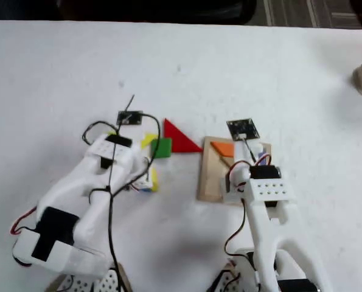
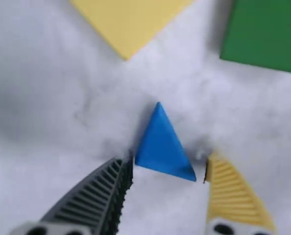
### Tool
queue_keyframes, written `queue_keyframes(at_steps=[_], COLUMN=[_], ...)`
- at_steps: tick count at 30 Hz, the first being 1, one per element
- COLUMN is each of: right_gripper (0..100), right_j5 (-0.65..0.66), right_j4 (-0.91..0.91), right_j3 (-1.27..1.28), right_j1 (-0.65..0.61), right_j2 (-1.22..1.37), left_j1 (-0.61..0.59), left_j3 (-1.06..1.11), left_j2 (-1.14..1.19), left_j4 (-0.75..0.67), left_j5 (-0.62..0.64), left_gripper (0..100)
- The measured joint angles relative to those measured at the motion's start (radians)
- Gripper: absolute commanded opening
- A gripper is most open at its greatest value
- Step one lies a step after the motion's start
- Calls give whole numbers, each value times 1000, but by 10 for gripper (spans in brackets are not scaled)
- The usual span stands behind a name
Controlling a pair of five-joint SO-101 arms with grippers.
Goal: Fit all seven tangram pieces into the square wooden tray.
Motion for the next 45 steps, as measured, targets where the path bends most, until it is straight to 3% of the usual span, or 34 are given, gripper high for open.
queue_keyframes(at_steps=[7,12,18,32,38,45], right_gripper=[16,16,16,16,16,16], right_j5=[-31,-37,-37,-37,-37,-32], right_j4=[0,0,0,0,0,58], right_j3=[12,12,12,12,12,-14], right_j1=[2,31,29,40,120,331], right_j2=[0,0,0,0,0,0], left_j1=[2,5,5,46,46,51], left_j3=[-2,-12,-18,-21,-57,-196], left_j2=[0,3,3,6,14,15], left_j4=[-12,-14,-20,-25,20,155], left_j5=[-78,-94,-149,-219,-219,-219], left_gripper=[229,140,178,144,146,143])
